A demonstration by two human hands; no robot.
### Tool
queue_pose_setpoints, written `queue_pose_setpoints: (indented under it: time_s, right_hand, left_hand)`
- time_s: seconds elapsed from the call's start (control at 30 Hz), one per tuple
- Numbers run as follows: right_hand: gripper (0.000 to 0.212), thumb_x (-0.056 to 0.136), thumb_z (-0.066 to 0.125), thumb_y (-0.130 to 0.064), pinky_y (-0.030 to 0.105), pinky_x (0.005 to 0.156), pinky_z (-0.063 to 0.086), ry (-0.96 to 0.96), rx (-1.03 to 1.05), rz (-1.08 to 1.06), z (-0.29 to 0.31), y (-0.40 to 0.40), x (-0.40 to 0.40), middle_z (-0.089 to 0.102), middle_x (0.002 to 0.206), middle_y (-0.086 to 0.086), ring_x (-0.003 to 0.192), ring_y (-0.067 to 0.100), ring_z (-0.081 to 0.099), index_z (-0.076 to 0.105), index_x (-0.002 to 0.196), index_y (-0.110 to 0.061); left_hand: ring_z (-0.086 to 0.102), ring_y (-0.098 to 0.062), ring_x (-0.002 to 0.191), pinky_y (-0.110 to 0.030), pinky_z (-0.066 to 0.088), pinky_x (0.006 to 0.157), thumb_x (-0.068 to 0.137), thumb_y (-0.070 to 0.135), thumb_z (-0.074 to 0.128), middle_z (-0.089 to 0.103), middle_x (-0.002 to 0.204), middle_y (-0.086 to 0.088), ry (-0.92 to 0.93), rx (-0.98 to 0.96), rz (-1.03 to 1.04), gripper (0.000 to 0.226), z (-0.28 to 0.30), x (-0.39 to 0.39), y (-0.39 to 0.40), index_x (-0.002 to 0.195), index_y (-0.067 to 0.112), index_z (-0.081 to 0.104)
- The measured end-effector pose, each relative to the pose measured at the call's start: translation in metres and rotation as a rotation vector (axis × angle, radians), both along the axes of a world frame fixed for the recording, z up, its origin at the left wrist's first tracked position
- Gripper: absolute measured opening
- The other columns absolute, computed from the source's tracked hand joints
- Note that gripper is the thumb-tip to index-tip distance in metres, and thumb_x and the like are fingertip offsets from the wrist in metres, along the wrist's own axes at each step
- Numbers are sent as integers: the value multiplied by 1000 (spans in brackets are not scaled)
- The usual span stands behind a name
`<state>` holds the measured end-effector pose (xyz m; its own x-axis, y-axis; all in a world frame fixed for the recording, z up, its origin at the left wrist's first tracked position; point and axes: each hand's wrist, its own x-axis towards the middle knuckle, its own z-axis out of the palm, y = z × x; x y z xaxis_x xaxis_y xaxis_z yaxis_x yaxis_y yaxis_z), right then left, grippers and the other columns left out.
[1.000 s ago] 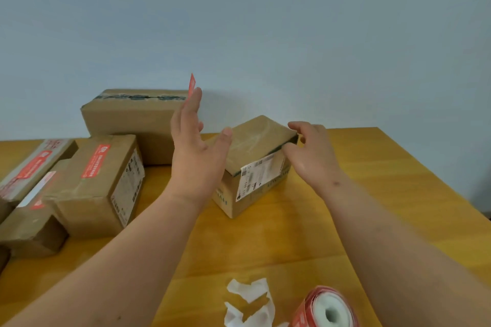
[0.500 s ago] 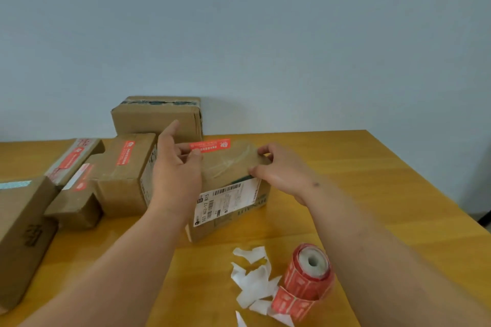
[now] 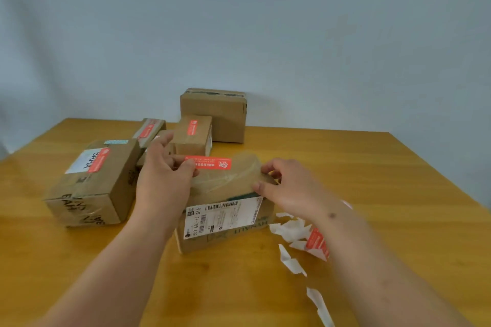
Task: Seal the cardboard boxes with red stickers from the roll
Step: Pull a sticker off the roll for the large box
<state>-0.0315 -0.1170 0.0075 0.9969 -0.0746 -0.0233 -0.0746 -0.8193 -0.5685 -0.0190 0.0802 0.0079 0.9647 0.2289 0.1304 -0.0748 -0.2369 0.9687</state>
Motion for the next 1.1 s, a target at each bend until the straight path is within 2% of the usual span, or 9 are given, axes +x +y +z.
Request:
queue_pose_setpoints:
  time_s: [0.1,0.17,0.3,0.43,0.63,0.73,0.83,0.93,1.1]
  right_hand:
    - [38,89,53,-51,41,101,42,-160,-9,-53,6,19,-5,45,129,-8,120,14,46,53,124,-35]
    - [36,91,50,-52,42,100,42,-183,52,-6,11,32,-5,51,125,-11,117,9,49,54,122,-36]
    - [20,94,52,-44,21,69,44,-156,289,14,18,48,-7,66,96,-10,88,6,59,64,99,-30]
    - [20,91,57,-39,23,62,38,-147,455,-47,18,51,-8,70,88,-3,88,13,62,67,83,-24]
    - [25,95,52,-36,20,58,35,-169,248,-37,19,47,0,62,73,-7,63,4,50,61,82,-16]
    - [25,96,49,-34,36,81,44,-243,57,11,16,53,1,53,64,-11,61,4,48,55,75,-23]
    - [27,97,49,-32,43,94,40,-360,-26,10,17,59,0,51,66,-12,67,4,49,49,70,-27]
    - [26,98,45,-31,41,98,36,-347,-10,-5,16,59,3,56,73,-10,73,4,52,49,72,-26]
    - [29,98,36,-26,39,91,35,-310,-50,-25,14,57,18,52,75,-7,70,6,48,44,70,-24]
  left_hand:
    - [66,-3,81,-20,44,63,95,17,60,72,89,4,-7,-63,-57,51,5,-7,12,140,32,40]
    - [69,-7,84,-24,51,66,94,17,61,73,87,3,10,-127,-107,49,6,-8,15,137,31,43]
    - [69,-6,84,-20,47,67,93,18,62,74,83,6,20,-163,-137,44,4,-8,16,132,32,47]
    - [70,-5,83,-22,47,73,92,19,64,74,81,11,26,-164,-138,41,0,-5,15,128,31,50]
    - [62,3,79,-13,39,62,89,27,67,73,90,11,16,127,-76,33,4,-3,14,122,30,61]
    - [47,13,71,-8,35,60,92,29,63,68,94,17,-37,427,-42,25,6,0,14,116,30,68]
    - [54,4,72,-17,46,61,94,30,58,65,86,19,-35,605,-48,16,10,4,15,100,34,72]
    - [59,-4,76,-31,54,67,94,27,57,66,84,15,-24,657,-77,13,14,8,15,92,33,68]
    - [56,-6,72,-20,41,56,95,27,57,59,85,11,15,601,-176,14,18,13,17,83,29,63]
